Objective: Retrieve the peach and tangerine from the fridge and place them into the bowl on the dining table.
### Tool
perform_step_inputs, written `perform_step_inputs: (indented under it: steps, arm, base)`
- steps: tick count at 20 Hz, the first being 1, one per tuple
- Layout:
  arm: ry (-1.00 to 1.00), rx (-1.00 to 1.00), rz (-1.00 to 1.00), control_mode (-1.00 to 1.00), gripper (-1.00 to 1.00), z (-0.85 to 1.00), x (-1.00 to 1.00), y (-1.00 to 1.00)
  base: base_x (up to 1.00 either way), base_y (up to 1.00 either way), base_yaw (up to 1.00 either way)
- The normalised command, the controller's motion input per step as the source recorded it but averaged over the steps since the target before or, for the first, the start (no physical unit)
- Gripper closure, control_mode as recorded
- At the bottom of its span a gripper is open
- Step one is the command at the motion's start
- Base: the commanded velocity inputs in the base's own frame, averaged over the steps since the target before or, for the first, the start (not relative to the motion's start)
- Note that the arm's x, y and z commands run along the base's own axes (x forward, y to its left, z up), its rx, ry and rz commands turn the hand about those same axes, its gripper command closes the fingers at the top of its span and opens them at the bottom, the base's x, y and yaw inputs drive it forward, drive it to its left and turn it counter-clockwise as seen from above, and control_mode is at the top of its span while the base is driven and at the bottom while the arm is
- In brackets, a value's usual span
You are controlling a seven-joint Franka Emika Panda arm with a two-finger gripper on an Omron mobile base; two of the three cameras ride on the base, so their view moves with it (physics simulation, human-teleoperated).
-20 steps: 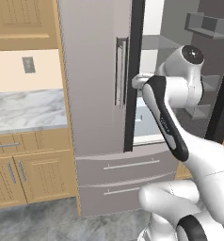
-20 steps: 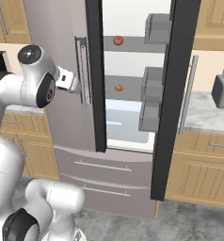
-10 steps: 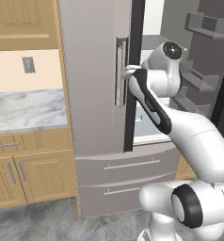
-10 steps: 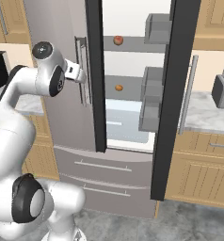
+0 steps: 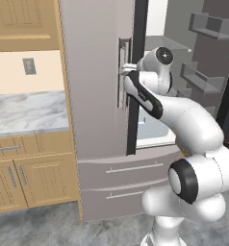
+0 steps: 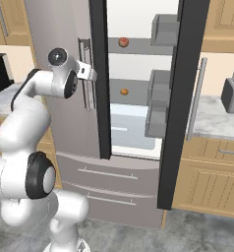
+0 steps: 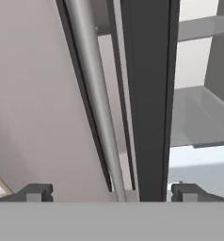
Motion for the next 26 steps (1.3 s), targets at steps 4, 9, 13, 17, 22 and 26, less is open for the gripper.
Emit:
perform_step_inputs:
  steps: [4,9,13,17,22,26]
  arm:
    - [0.0,0.0,0.01,-1.0,-1.0,-0.01,0.99,0.0]
    - [0.0,0.0,0.01,-1.0,-1.0,-0.18,1.0,0.0]
    - [0.0,0.0,0.0,-1.0,-1.0,-0.28,0.98,0.02]
    - [0.0,0.0,0.0,-1.0,-1.0,-0.28,0.96,0.01]
    - [0.02,0.0,0.0,-1.0,1.0,-0.17,0.97,0.04]
    - [0.25,0.0,0.0,-1.0,1.0,0.0,0.39,0.19]
  base:
    - [0.0,0.0,0.0]
    - [0.0,0.0,0.0]
    - [0.0,0.0,0.0]
    - [0.0,0.0,0.0]
    - [0.0,0.0,0.0]
    - [0.0,0.0,0.0]
